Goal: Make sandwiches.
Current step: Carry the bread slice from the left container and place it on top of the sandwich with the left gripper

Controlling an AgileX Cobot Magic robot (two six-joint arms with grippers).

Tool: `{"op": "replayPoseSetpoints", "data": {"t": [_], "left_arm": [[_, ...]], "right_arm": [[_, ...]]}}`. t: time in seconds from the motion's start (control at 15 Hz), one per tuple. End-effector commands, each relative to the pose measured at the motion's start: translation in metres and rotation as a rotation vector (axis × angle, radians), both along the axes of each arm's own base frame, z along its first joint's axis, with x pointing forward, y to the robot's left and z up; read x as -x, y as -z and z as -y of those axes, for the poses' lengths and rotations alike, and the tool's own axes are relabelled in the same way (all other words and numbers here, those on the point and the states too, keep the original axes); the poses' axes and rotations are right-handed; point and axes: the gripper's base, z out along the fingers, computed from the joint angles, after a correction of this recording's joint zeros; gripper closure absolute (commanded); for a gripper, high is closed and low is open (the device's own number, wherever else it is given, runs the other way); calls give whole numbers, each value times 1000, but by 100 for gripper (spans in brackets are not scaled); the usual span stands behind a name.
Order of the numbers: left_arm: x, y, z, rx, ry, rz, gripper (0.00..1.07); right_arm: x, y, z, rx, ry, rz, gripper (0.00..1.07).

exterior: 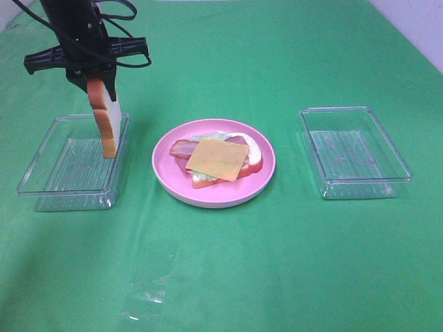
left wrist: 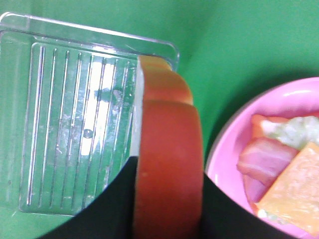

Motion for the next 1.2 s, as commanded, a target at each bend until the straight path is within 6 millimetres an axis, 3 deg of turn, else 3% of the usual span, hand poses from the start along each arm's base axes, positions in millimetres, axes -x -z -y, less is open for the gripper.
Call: {"op": "replayPoseSetpoints", "data": {"t": [0.07,0.27,0.47,0.73,1.2], "left_arm": [[18,-31,2,64,-4,-39,89],[24,-51,2,95,12,-3,89],[24,-48,12,183,80,-12,89],[15,-20,51,506,225,-44,89],[4,39,93,571,240,-35,89]], "right_arm": [[-1,0,0,6,1,0,10],[-1,0,0,6,1,0,10],[-1,0,0,6,1,0,10],[-1,0,0,6,1,0,10],[-1,0,0,6,1,0,10]]}}
